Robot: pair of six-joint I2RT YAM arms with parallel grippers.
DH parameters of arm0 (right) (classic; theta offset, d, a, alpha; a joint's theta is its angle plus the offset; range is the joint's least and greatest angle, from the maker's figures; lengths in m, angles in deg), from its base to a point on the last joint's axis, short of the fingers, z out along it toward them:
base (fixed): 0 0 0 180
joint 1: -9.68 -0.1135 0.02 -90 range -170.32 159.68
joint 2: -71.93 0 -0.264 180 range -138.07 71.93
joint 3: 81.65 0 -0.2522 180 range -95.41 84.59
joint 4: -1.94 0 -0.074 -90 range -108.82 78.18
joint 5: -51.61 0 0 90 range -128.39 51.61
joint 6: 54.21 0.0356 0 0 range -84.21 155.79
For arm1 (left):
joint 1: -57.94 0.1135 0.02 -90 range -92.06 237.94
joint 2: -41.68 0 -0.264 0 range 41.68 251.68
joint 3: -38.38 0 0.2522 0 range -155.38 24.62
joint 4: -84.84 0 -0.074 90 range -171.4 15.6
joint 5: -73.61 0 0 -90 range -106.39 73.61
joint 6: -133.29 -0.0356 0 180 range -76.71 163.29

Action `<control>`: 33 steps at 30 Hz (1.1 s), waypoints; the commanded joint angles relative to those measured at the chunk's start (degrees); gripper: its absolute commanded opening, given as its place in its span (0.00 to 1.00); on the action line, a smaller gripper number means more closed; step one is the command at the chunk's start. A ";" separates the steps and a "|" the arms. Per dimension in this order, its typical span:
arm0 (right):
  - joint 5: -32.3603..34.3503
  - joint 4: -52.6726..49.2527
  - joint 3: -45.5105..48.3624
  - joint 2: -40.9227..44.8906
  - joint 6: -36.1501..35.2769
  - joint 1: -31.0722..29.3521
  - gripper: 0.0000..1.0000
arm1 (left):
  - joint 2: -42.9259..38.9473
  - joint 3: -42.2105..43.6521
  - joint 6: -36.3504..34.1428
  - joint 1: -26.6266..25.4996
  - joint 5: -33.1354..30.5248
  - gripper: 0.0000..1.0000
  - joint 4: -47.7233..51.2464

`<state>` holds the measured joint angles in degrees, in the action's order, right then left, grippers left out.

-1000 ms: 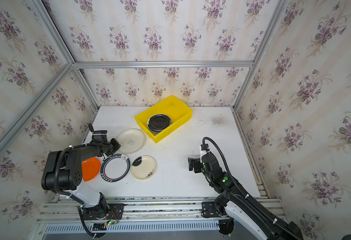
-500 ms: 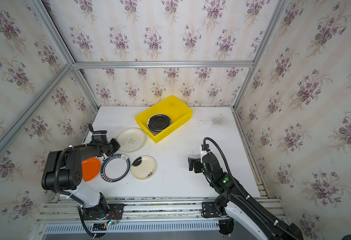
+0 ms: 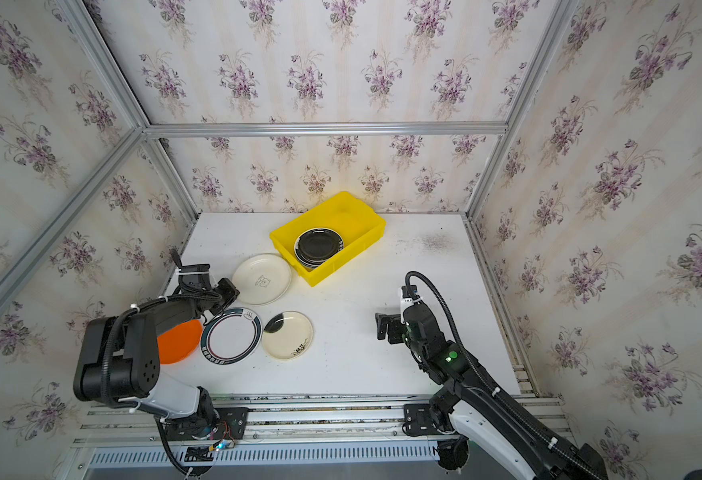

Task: Place the plates into the plastic bin on the countertop
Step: 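Pinch the bear plate rim with the left gripper, then lift the bear plate upright toward the right gripper while the right gripper reaches toward it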

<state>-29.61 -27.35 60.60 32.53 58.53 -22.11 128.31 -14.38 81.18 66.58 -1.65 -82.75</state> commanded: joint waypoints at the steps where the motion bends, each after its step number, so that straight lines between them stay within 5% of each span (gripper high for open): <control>1: 0.23 -2.60 -1.91 0.00 0.03 -0.03 0.99 | -3.81 1.42 1.89 0.06 -0.72 0.00 -2.87; 24: -12.17 -4.02 -5.47 2.43 3.07 -0.07 0.99 | -32.68 7.74 2.09 -4.76 -0.69 0.00 1.76; 33: -19.63 4.67 -5.61 1.71 9.60 0.23 0.99 | -41.54 6.66 1.88 -15.06 -6.58 0.00 4.83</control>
<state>-45.22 -28.79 56.12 34.92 65.24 -22.00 87.33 -6.71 83.76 53.77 -5.21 -78.09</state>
